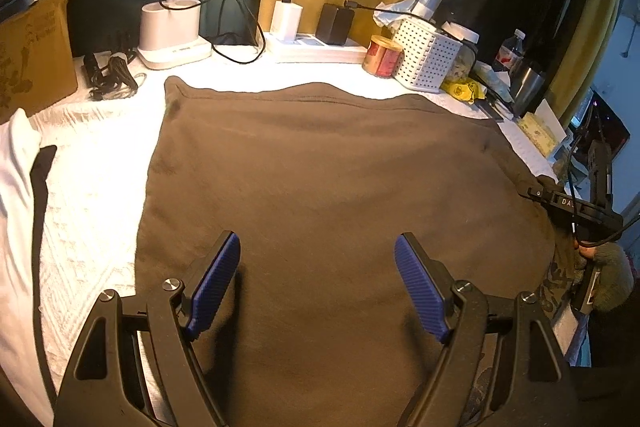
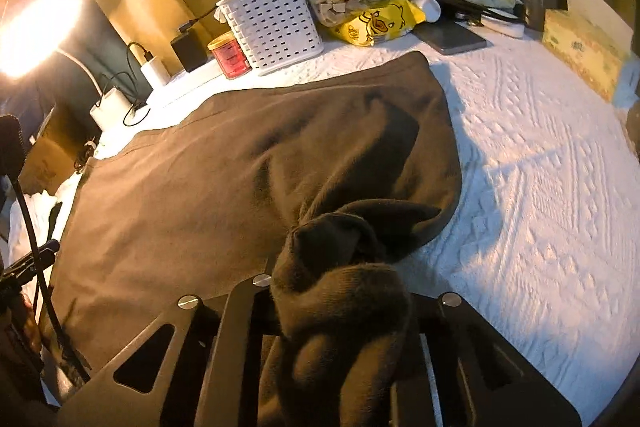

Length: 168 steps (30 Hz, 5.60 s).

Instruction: Fold small clothes

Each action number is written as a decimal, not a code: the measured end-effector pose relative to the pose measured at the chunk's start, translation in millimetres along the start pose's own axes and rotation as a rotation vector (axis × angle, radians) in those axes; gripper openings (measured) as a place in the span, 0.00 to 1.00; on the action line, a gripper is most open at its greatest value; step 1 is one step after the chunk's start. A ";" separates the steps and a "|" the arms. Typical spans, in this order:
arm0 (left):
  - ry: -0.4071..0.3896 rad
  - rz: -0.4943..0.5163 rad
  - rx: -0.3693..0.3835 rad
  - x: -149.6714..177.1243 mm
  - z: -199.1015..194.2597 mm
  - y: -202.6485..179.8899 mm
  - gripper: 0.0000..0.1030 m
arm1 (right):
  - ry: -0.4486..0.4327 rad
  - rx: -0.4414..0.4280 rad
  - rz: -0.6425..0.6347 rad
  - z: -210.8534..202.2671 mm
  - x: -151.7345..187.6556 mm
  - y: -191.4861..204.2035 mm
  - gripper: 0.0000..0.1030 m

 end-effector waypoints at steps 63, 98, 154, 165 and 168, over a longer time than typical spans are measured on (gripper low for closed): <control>-0.239 -0.194 -0.056 17.4 -108.1 84.7 0.77 | -0.018 -0.498 -0.650 -33.0 -11.1 361.8 0.56; 0.060 0.035 -0.157 95.5 -73.3 29.2 0.06 | 0.011 -0.227 -0.395 -13.6 31.9 192.4 0.66; -0.026 0.243 -0.118 -64.5 37.7 9.2 0.05 | 0.038 -0.162 -0.335 53.8 -23.8 149.9 0.66; -0.040 0.107 -0.119 -82.2 34.0 67.2 0.02 | 0.043 -0.146 -0.348 73.7 -49.0 161.2 0.66; -0.057 0.087 -0.129 -86.2 30.0 69.8 0.04 | 0.038 -0.141 -0.344 77.6 -57.2 160.4 0.66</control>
Point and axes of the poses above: each gripper's, at about its wrist camera, not at the fingertips, and z roughly the way its jaws point, y to its left, x to its underside, the point moved 6 cm from there along z, roughly the way its jaws point, and after that the axes turned 13 degrees about -z, right-handed, at the moved point
